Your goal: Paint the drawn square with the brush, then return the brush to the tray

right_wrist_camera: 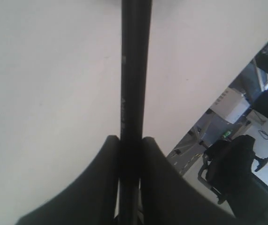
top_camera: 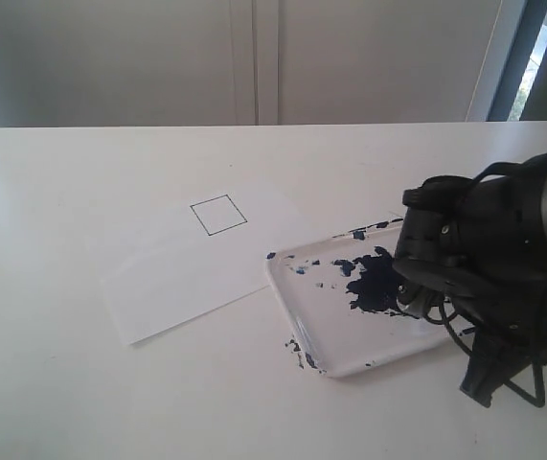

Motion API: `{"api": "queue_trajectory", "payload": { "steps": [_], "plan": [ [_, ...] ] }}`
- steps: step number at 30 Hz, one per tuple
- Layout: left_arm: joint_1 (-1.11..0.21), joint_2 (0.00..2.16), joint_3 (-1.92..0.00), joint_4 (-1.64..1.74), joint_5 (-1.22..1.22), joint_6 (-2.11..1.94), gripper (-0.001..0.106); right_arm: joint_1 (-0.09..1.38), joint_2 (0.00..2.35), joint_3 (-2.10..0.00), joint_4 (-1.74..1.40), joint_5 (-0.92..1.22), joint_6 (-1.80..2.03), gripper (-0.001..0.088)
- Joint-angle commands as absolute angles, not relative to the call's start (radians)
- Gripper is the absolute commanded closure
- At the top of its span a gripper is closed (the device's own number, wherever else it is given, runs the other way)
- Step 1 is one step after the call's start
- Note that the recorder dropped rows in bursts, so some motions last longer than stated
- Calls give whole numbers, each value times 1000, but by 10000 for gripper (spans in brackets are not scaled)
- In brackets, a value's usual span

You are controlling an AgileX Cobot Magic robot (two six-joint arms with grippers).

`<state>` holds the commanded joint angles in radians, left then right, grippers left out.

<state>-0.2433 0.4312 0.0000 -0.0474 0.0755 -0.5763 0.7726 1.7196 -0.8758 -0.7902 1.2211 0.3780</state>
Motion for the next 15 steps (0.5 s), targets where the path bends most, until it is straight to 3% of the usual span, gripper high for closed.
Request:
{"api": "queue_trajectory", "payload": {
  "steps": [15],
  "plan": [
    [-243, 431, 0, -47, 75, -576, 574, 773, 1746, -876, -566, 1190, 335, 868]
  ]
}}
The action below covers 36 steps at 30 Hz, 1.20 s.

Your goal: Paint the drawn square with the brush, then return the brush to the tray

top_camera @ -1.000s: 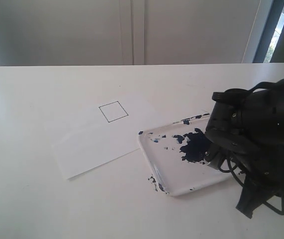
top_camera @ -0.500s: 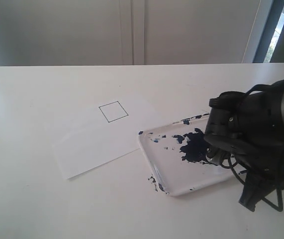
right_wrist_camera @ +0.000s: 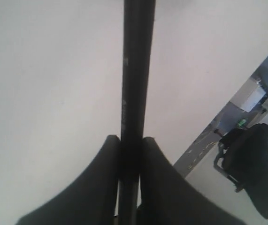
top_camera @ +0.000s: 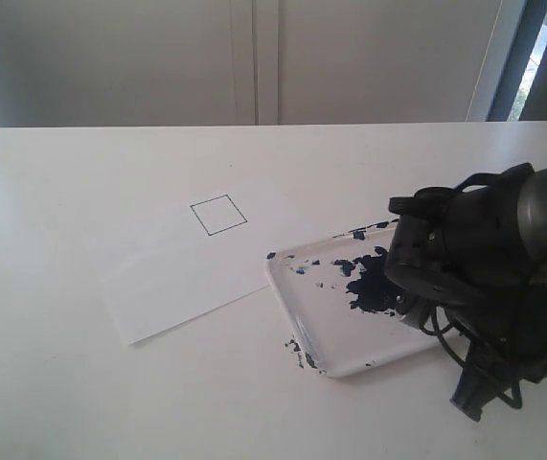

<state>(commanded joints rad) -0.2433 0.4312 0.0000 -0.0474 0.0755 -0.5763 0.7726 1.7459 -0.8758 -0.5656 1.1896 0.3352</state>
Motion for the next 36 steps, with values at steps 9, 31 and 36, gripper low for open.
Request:
{"api": "queue_trajectory", "payload": {
  "steps": [9, 31, 36],
  "plan": [
    [-243, 431, 0, -47, 75, -576, 574, 773, 1740, -879, -580, 1136, 342, 868],
    [-243, 431, 0, -47, 75, -576, 574, 891, 1619, -1013, -549, 1120, 342, 868],
    [-243, 431, 0, -44, 76, -535, 574, 898, 1619, -1026, -543, 1130, 342, 868]
  ]
}}
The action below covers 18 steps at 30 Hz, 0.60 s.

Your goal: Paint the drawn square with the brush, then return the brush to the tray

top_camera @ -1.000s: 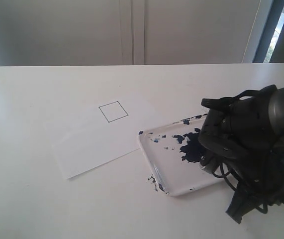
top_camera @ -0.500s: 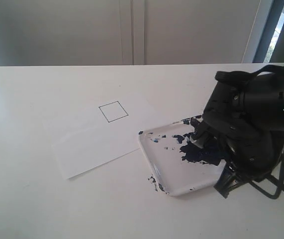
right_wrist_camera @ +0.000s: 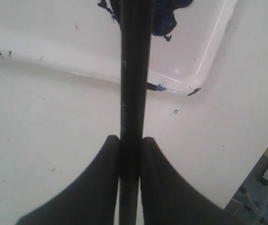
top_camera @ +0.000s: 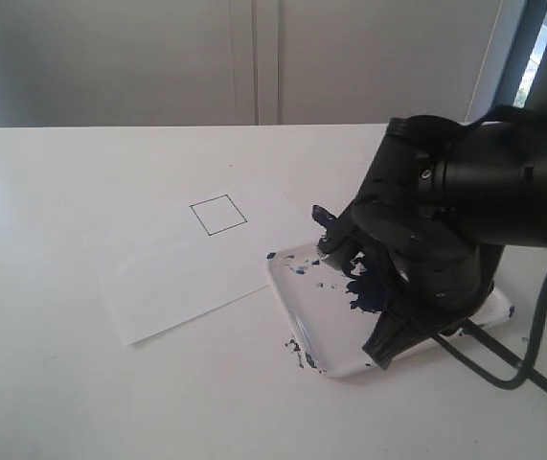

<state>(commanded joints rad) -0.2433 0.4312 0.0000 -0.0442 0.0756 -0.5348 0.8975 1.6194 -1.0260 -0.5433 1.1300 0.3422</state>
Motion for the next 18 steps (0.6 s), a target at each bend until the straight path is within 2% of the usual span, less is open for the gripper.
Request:
{"api": "queue_trajectory", "payload": {
  "steps": [8, 10, 13, 18],
  "plan": [
    [-243, 431, 0, -47, -50, -646, 574, 898, 1619, -1026, -543, 1126, 342, 868],
    [-246, 431, 0, 51, -106, -620, 574, 898, 1619, -1026, -543, 1126, 342, 868],
    [-246, 452, -116, 169, -63, -628, 574, 898, 1619, -1026, -551, 1100, 338, 868],
    [-246, 653, -261, 214, -52, -625, 574, 898, 1619, -1045, -551, 1075, 336, 868]
  ]
}}
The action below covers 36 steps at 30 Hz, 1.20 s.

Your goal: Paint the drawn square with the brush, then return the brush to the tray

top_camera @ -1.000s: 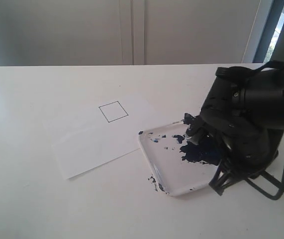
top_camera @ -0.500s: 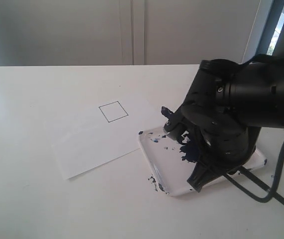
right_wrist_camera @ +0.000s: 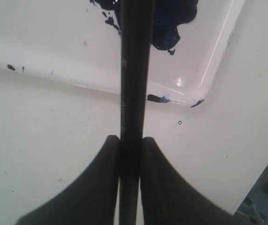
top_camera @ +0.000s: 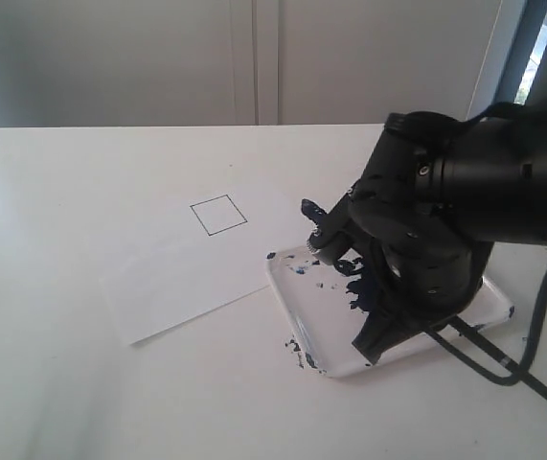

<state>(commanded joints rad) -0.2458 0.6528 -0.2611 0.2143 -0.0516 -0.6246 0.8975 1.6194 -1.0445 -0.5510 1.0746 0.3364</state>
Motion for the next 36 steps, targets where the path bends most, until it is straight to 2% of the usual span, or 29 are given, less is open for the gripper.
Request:
{"api": "queue_trajectory", "payload": {
  "steps": [4, 7, 12, 16, 27, 36],
  "plan": [
    [-269, 999, -407, 248, -52, -625, 574, 898, 1619, -1105, -547, 1079, 312, 868],
    [-366, 1224, -564, 270, -50, -625, 574, 898, 1654, -1167, -547, 1136, 263, 868],
    [-471, 1497, -850, 300, 91, -600, 574, 898, 1721, -1251, -557, 1187, 246, 868],
    [-473, 1669, -1005, 304, 224, -578, 574, 898, 1740, -1285, -557, 1208, 232, 868],
    [-494, 1900, -1103, 290, 274, -516, 574, 898, 1740, -1283, -555, 1184, 221, 868],
    [-500, 1933, -1106, 316, 529, -528, 574, 898, 1743, -1283, -554, 1171, 221, 868]
  ]
}}
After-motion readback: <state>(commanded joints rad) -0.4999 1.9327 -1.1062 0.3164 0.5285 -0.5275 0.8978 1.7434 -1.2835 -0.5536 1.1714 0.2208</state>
